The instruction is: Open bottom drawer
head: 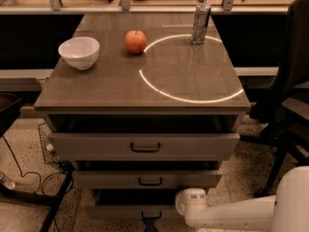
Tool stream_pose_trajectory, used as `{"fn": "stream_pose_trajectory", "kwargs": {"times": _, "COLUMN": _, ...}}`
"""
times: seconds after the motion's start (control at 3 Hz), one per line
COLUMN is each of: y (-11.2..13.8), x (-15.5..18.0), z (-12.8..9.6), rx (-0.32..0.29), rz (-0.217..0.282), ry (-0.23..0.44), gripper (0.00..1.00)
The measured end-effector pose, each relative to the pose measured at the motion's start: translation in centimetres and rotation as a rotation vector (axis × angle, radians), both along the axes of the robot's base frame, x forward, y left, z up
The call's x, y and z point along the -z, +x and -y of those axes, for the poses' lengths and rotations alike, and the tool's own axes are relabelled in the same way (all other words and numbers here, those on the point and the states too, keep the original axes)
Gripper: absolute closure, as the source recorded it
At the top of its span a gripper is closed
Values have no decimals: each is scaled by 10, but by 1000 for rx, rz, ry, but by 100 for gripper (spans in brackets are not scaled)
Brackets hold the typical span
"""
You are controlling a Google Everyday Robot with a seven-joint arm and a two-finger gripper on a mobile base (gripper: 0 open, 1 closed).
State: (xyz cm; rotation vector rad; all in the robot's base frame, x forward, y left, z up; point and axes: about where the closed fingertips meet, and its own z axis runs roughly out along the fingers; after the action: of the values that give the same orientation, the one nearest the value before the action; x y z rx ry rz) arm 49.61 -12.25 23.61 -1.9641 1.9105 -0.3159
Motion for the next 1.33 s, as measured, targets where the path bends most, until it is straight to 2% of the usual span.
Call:
{"fn": "stream_pose_trajectory", "kwargs": {"times": 0.67, "y": 2, "x": 39, "z": 13, "rx": 68, "rz": -82, "ry": -14, "gripper": 100}}
{"fn": "stream_pose_trajectory", "kwargs": {"times": 1.0, "y": -12, "x": 51, "z": 22, "rx": 111, "rz": -117, "ry": -5, "gripper": 100}}
{"fn": "stream_pose_trajectory", "kwargs": {"times": 1.33, "y": -43, "x": 52, "z": 36, "rx": 174, "rz": -158, "ry": 4, "gripper": 100}}
